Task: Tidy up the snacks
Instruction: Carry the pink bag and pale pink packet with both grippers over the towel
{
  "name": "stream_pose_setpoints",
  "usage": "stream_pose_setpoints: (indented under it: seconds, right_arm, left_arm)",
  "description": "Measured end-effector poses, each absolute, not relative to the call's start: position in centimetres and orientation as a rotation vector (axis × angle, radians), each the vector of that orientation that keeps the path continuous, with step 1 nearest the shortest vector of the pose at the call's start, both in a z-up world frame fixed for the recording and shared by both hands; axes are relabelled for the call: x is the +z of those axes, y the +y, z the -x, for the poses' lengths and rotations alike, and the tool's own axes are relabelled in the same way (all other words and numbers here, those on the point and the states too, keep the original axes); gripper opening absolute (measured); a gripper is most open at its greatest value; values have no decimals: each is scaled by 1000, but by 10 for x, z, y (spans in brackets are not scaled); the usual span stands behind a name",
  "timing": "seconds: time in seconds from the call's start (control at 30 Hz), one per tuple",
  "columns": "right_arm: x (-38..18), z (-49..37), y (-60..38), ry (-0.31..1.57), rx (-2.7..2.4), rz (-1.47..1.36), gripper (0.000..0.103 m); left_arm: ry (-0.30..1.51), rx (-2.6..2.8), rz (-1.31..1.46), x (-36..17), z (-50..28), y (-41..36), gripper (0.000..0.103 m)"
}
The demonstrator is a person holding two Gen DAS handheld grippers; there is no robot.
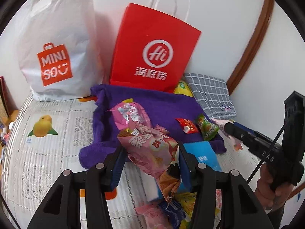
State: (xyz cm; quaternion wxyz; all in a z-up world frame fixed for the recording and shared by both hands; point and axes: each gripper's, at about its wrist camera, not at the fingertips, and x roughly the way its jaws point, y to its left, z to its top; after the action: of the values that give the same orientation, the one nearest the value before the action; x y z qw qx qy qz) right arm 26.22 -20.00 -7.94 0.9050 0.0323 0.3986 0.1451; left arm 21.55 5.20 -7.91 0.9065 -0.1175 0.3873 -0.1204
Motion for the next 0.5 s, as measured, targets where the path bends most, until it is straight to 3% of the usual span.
stream_pose_setpoints:
  seconds: [0.2,0.5]
  right_arm:
    - [-73,-284,-192,781,314,-69,42]
    - [-107,-293,-187,817,335,-58,42]
  left_arm:
    - [799,-217,245,-86,-220,56,48]
    - [828,-227,249,-99,-226,52,48]
